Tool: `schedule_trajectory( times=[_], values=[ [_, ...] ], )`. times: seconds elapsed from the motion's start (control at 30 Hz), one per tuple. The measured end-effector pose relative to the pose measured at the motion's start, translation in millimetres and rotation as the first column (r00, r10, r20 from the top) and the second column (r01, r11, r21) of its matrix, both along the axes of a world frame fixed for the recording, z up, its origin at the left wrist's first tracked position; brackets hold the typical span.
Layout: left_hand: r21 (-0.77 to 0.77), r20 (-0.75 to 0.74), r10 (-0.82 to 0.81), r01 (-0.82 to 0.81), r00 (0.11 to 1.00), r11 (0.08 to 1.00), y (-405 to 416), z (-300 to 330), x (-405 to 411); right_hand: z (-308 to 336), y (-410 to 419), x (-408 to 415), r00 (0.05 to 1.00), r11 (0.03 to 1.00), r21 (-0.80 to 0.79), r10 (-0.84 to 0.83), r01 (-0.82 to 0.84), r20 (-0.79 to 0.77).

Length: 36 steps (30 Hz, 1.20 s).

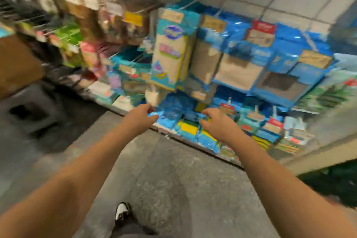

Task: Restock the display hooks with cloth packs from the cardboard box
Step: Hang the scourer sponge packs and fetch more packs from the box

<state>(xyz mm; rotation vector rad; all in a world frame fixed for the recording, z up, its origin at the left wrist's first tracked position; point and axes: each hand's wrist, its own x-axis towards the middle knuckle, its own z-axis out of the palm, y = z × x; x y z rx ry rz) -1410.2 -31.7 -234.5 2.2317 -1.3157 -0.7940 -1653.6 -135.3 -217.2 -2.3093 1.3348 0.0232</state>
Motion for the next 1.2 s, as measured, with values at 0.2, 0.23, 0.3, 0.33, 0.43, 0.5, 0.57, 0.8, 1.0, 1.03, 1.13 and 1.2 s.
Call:
schedule_trajectory(
  times=[0.2, 0.23, 0.3, 0.33, 0.43, 0.5, 0.57, 0.8, 1.0, 1.03, 1.13, 1.2],
  values=[
    [0.125, 0.066, 0.218, -0.225, 0.974, 0.966, 128.2, -27.4, 162.1, -62.1, 87.9, 193.9, 0.964, 0.96, 0.121, 0.259, -0.251, -0.055],
    [0.128, 0.082, 0.242, -0.251, 0.967, 0.959, 148.8, -29.6, 192.7, -66.8, 100.4, 230.3, 0.952, 0.948, 0.132, 0.301, -0.291, -0.058],
    [0.136, 0.109, 0.272, -0.286, 0.956, 0.949, 187.1, -31.2, 253.1, -76.3, 122.0, 302.2, 0.919, 0.912, 0.165, 0.388, -0.375, -0.061],
    [0.147, 0.117, 0.292, -0.307, 0.949, 0.94, 205.2, -30.6, 283.3, -79.2, 132.6, 338.0, 0.899, 0.89, 0.189, 0.433, -0.415, -0.064],
    [0.179, 0.133, 0.371, -0.391, 0.919, 0.903, 259.8, -22.6, 365.6, -86.0, 165.0, 440.8, 0.846, 0.833, 0.236, 0.529, -0.501, -0.071],
    [0.196, 0.139, 0.414, -0.435, 0.899, 0.879, 288.9, -17.6, 414.9, -86.7, 182.2, 501.7, 0.827, 0.815, 0.239, 0.557, -0.529, -0.069],
    [0.212, 0.143, 0.455, -0.476, 0.879, 0.853, 310.8, -14.0, 461.1, -85.4, 195.4, 556.4, 0.817, 0.799, 0.255, 0.574, -0.545, -0.054],
    [0.224, 0.143, 0.53, -0.548, 0.836, 0.806, 316.4, -14.1, 599.6, -87.3, 196.9, 720.0, 0.793, 0.76, 0.273, 0.609, -0.59, 0.018],
    [0.165, 0.17, 0.569, -0.593, 0.805, 0.789, 275.7, -16.8, 739.1, -98.6, 158.3, 866.4, 0.792, 0.752, 0.274, 0.606, -0.6, 0.073],
    [0.151, 0.172, 0.584, -0.607, 0.794, 0.78, 267.5, -16.1, 764.9, -100.6, 149.1, 893.0, 0.787, 0.746, 0.274, 0.611, -0.607, 0.082],
    [0.141, 0.181, 0.619, -0.643, 0.764, 0.753, 243.6, -9.2, 840.5, -95.3, 120.0, 973.1, 0.768, 0.726, 0.276, 0.636, -0.63, 0.08],
    [0.149, 0.192, 0.63, -0.657, 0.752, 0.739, 228.4, -3.1, 888.4, -87.4, 101.0, 1024.1, 0.761, 0.719, 0.276, 0.644, -0.638, 0.08]
  ],
)
